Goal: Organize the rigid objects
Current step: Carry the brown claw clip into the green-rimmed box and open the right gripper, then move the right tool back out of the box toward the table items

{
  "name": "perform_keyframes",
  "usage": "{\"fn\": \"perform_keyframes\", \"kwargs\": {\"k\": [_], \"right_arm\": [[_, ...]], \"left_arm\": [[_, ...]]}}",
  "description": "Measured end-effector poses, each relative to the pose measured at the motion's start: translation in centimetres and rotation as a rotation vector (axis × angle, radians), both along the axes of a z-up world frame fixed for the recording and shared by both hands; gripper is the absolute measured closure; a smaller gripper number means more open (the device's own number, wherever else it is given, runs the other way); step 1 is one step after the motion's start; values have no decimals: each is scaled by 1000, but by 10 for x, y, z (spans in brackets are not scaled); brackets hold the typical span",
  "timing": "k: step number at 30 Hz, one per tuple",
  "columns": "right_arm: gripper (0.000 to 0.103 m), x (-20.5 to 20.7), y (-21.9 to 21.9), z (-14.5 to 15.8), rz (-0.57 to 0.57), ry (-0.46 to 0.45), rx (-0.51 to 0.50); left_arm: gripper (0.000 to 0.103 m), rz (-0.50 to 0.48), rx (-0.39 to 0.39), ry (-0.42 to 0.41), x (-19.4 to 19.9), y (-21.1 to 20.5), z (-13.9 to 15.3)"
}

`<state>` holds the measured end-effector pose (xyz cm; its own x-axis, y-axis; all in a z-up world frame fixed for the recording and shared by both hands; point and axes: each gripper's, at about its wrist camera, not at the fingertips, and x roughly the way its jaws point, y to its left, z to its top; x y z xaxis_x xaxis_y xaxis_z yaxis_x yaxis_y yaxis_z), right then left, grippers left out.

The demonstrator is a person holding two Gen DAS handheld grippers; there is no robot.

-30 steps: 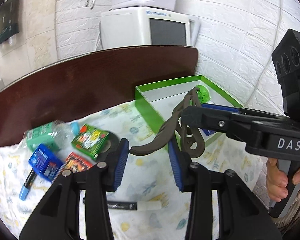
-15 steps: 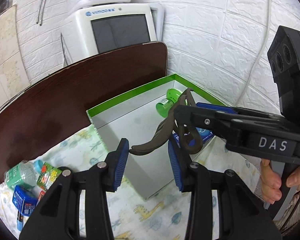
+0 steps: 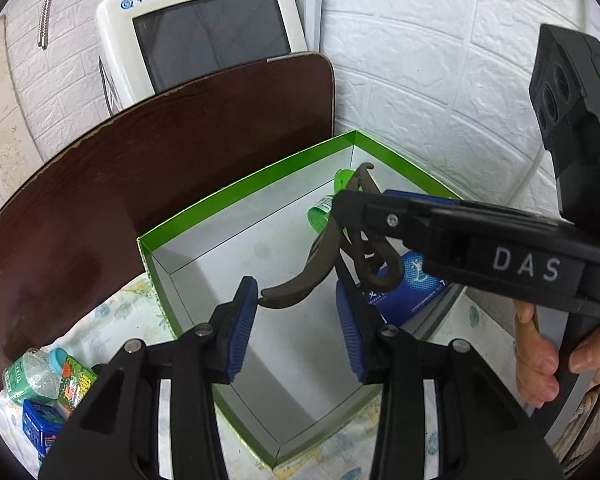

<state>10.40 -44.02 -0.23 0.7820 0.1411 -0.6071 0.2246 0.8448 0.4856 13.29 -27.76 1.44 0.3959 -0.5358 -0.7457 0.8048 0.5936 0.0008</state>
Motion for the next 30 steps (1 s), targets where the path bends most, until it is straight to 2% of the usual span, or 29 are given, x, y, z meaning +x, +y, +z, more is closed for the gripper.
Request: {"fn": "perform_keyframes", "kwargs": {"k": [3, 6, 11, 15, 24, 30], "right_arm": [[53, 10, 0, -6, 63, -2, 70], [53, 16, 7, -7, 55, 14, 17], [53, 15, 0, -13, 32, 20, 33], [53, 10, -7, -18, 10, 38, 41], [53, 0, -1, -7, -1, 24, 31], [53, -9, 18, 8, 21, 1, 6]], "left_arm": [[65, 12, 9, 20, 7, -5, -6], [67, -12, -9, 66, 11, -13, -11], [67, -69, 27, 19, 0, -31, -14], [66, -68, 21, 36, 2, -33, -17], [64, -31, -7, 42, 5, -23, -14], [64, 21, -36, 26, 2, 8, -1]]}}
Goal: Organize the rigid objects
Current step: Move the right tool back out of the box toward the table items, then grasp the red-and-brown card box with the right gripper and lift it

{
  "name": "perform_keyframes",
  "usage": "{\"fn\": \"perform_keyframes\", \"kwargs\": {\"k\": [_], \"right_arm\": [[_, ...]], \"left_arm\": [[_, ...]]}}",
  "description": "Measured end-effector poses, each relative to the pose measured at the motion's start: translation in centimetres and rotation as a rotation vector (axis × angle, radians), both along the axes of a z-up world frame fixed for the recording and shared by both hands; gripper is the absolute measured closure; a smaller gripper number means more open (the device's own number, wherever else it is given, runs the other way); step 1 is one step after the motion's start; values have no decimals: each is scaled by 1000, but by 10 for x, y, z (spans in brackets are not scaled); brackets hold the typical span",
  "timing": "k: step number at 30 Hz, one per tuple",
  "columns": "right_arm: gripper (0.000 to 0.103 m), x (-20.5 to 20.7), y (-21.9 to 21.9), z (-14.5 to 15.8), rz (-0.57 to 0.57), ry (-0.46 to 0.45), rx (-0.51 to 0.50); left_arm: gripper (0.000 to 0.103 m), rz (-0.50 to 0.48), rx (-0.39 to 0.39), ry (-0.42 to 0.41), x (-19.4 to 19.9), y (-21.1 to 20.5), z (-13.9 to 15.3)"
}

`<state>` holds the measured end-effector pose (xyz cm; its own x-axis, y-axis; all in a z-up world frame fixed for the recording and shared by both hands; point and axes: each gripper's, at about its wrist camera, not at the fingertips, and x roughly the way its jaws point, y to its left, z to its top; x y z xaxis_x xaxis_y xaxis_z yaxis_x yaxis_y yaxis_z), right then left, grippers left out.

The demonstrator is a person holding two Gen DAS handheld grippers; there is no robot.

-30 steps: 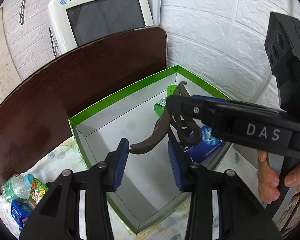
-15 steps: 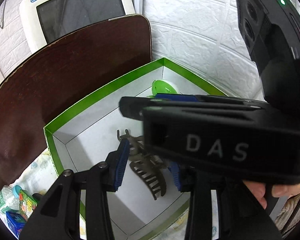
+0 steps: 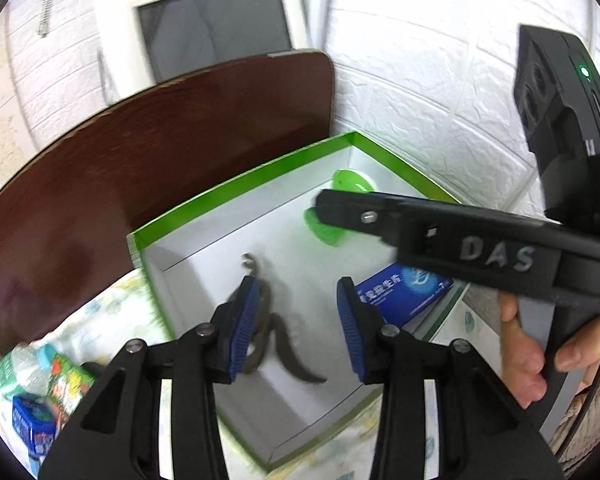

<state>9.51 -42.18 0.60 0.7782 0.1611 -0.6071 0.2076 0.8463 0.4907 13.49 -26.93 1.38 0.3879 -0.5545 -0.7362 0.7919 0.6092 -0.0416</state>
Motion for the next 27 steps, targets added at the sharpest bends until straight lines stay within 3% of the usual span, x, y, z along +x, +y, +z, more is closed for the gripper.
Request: {"fn": "perform_keyframes", "kwargs": {"k": [7, 15, 21, 27], "right_arm": [[53, -2, 39, 15, 60, -20, -30], [53, 6, 115, 24, 208, -14, -81], [53, 27, 176, 8, 331, 49, -72], [53, 50, 233, -21, 428, 140, -88]], "left_arm": [[63, 106, -40, 2, 0, 57, 11], [59, 215, -87, -31, -1, 126, 24], [58, 324, -103, -30, 0, 189, 19], [58, 440, -88, 33, 7, 259, -10]]}}
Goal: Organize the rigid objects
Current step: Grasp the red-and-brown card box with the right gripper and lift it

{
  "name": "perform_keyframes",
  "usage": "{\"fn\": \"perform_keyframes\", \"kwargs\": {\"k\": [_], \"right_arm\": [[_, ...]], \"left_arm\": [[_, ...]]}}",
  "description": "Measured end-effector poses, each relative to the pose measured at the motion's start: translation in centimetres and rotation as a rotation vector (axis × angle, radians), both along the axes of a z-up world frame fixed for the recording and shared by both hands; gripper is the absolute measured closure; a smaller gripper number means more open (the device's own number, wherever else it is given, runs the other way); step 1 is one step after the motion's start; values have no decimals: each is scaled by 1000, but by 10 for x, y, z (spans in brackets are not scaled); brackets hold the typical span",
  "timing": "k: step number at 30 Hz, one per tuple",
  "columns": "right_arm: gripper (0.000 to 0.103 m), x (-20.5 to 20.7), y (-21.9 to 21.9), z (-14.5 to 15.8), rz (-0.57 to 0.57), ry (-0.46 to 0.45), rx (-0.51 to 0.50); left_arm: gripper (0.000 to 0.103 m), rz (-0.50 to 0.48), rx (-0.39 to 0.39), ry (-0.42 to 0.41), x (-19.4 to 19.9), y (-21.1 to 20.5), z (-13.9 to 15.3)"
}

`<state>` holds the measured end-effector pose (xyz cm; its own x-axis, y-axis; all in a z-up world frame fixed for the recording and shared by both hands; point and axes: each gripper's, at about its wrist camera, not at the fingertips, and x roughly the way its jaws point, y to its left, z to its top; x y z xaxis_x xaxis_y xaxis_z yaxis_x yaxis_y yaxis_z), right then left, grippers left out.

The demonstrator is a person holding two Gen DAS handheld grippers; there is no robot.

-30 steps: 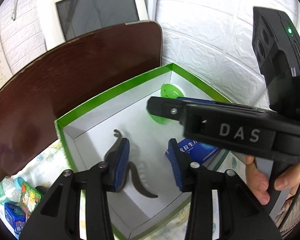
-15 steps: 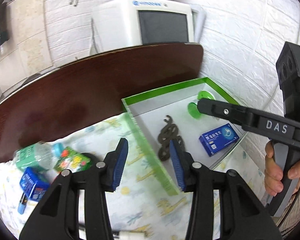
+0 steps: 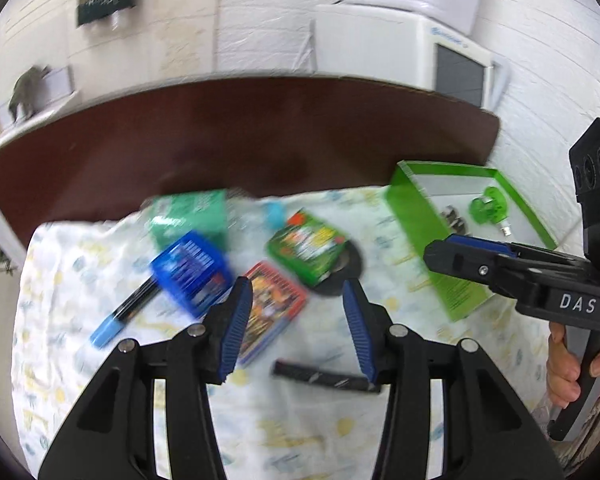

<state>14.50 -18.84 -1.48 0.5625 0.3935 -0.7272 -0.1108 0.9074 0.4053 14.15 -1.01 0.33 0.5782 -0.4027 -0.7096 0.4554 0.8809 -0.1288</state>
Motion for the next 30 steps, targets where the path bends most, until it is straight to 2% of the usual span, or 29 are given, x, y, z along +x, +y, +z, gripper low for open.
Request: {"fn": "perform_keyframes", "kwargs": {"k": [5, 13, 21, 25, 28, 30], "right_arm": [[53, 17, 32, -20, 32, 42, -35], [53, 45, 57, -38, 56, 56, -95], [53, 66, 64, -50, 47, 66, -131], [53, 78, 65, -59, 54, 101, -142], [53, 81, 67, -58, 67, 94, -142], [53, 82, 74, -61, 103, 111, -134]], "left_arm": [[59, 38, 9, 73, 6, 35, -31], [59, -17, -12, 144, 16, 41, -70], [59, -30, -29, 185, 30, 40, -90], [59, -40, -48, 181, 33, 43, -89], [57, -44, -51, 178, 34, 48, -89], [55, -44, -58, 177, 34, 55, -89]]}}
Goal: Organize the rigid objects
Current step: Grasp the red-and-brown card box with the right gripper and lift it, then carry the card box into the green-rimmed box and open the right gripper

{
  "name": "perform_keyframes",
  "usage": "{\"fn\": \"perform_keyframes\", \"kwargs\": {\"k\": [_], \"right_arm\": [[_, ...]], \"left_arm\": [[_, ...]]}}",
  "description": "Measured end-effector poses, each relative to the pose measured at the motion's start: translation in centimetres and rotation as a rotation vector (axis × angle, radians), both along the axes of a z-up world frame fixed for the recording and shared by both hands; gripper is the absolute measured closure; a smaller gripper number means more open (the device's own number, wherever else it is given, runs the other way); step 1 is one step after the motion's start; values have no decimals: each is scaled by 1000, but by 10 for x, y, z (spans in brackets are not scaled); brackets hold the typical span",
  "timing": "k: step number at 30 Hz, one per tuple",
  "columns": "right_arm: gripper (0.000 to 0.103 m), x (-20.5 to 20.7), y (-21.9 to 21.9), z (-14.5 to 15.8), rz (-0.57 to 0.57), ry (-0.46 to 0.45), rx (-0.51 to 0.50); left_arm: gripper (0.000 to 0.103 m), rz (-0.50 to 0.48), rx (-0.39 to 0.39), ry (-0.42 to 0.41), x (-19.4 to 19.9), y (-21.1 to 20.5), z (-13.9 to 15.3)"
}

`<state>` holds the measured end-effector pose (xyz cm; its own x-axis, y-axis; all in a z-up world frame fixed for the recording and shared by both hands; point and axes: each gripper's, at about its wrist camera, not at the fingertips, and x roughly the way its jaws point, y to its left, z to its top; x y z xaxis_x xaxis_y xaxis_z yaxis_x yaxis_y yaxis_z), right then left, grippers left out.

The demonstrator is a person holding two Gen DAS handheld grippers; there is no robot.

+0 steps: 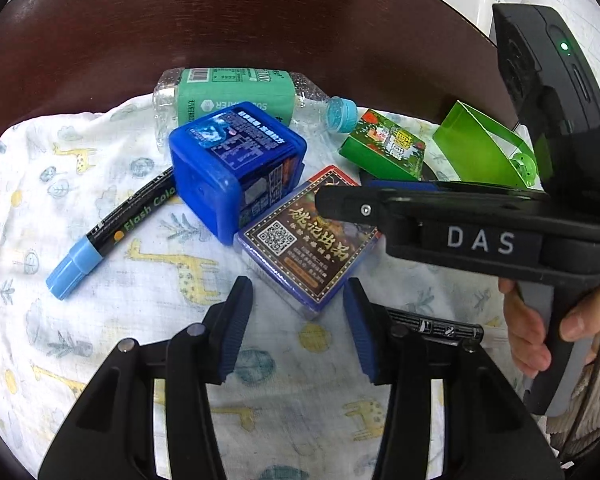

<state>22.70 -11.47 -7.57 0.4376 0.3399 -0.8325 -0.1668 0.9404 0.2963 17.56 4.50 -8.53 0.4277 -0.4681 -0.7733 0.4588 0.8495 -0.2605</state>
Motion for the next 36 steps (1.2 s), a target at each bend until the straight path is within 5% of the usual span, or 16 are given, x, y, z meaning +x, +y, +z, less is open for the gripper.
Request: {"fn": "perform_keyframes", "kwargs": {"k": [12, 18, 28, 36], "right_arm": [[53, -17, 21, 6, 33, -27, -67], [53, -39, 11, 37, 15, -114, -52], [53, -86, -52, 87, -94, -253, 11], [53, -128, -133, 105, -266, -317, 30]], "left_arm": [[55, -8, 23, -27, -1, -4, 1], [55, -1, 41, -58, -7, -11, 14], [55, -60, 48, -204, -39, -37, 70], [55, -189, 65, -287, -61, -108, 101]]}}
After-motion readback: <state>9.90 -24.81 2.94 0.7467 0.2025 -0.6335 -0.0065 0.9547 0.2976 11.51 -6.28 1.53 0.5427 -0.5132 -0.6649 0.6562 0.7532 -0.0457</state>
